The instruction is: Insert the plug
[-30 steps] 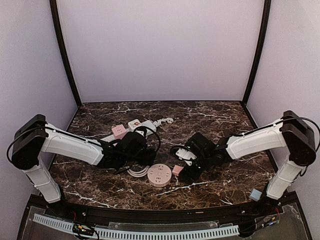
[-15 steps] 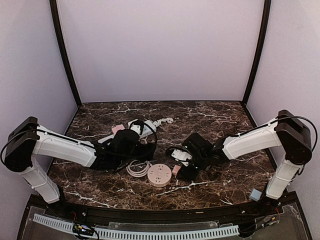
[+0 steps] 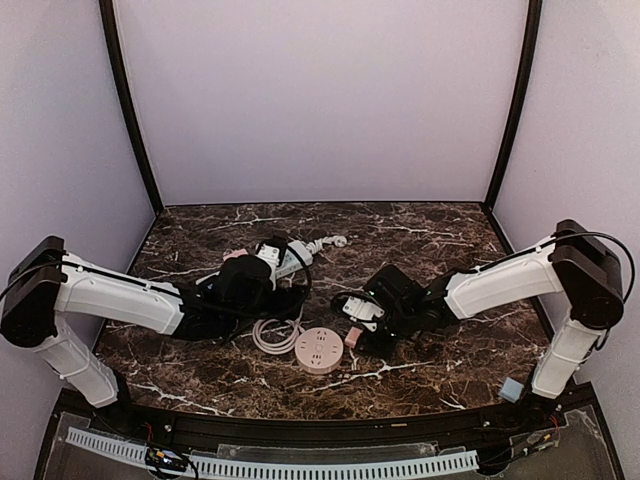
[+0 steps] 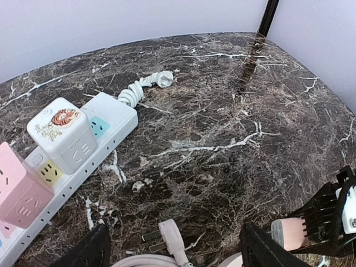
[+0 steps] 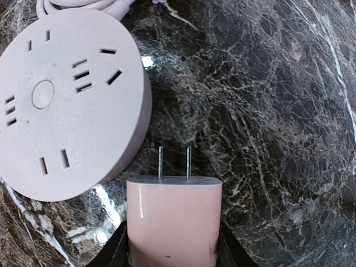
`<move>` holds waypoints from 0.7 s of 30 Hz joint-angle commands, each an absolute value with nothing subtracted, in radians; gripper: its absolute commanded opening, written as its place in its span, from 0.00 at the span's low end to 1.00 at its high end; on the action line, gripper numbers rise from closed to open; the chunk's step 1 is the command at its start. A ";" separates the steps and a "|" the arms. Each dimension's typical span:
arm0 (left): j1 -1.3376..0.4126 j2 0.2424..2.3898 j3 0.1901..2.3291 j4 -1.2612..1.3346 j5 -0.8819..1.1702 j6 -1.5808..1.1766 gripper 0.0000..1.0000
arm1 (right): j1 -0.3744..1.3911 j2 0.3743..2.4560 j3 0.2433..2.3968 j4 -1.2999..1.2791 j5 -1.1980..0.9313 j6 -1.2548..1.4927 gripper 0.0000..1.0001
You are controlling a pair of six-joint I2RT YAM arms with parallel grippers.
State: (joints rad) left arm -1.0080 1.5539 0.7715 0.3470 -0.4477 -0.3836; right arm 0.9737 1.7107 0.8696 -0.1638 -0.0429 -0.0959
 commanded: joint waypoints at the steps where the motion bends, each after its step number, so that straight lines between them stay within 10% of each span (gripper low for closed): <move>1: -1.012 1.468 0.769 0.321 -0.466 -0.297 0.81 | 0.979 1.634 0.896 -0.178 0.032 -0.087 0.14; 6: -1.009 1.433 0.841 0.204 -0.384 -0.261 0.83 | 0.978 1.497 0.897 -0.187 0.102 -0.081 0.00; 21: -0.947 1.370 0.990 0.100 0.312 -0.291 0.78 | 1.062 1.167 0.797 -0.032 0.160 -0.120 0.00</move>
State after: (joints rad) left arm -0.9653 1.3643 0.9405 0.1230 0.0719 -0.2485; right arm 1.0321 1.2079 0.8295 -0.1139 0.1432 -0.0982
